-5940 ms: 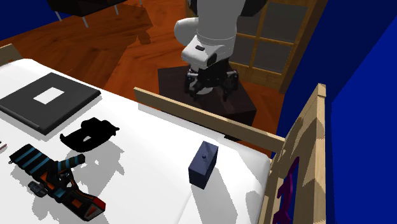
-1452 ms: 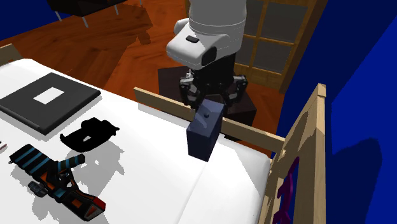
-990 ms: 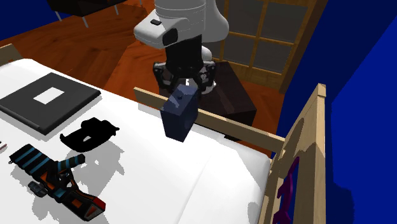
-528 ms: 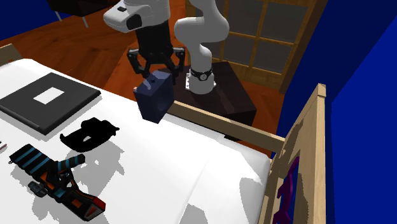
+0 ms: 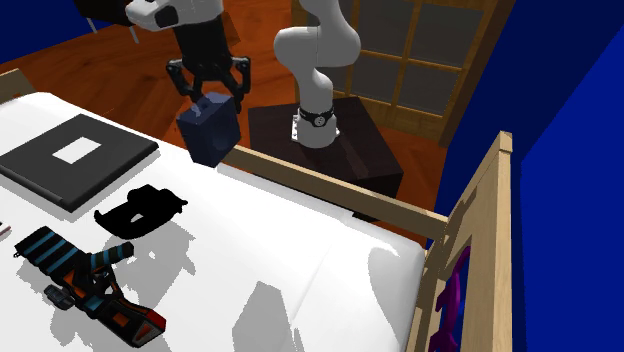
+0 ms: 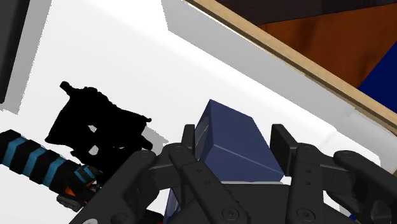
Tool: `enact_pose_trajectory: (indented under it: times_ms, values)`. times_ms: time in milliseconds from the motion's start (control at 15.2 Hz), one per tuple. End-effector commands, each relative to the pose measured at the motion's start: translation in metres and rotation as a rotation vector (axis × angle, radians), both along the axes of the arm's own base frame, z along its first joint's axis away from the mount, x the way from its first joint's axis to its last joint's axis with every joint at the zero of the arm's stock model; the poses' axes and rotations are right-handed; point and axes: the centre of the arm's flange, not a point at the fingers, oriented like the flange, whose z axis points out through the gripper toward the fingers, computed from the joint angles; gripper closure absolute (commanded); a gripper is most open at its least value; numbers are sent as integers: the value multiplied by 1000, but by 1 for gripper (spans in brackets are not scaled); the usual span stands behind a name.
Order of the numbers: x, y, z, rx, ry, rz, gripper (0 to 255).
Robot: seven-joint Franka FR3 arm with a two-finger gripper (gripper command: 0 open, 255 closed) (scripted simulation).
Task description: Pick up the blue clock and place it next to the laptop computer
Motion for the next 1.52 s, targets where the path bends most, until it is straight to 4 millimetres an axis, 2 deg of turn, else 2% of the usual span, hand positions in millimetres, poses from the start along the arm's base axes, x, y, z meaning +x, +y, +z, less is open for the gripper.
enact_pose_trajectory:
  times_ms: [0,1122,1188,1452]
  values:
    - [-24,-19,0,0,0,1,255]
    - [-200,-158,1,0,0,1,255]
    - [-206,-164,1,0,0,1,255]
    - [-206,-164,-20,0,0,1,255]
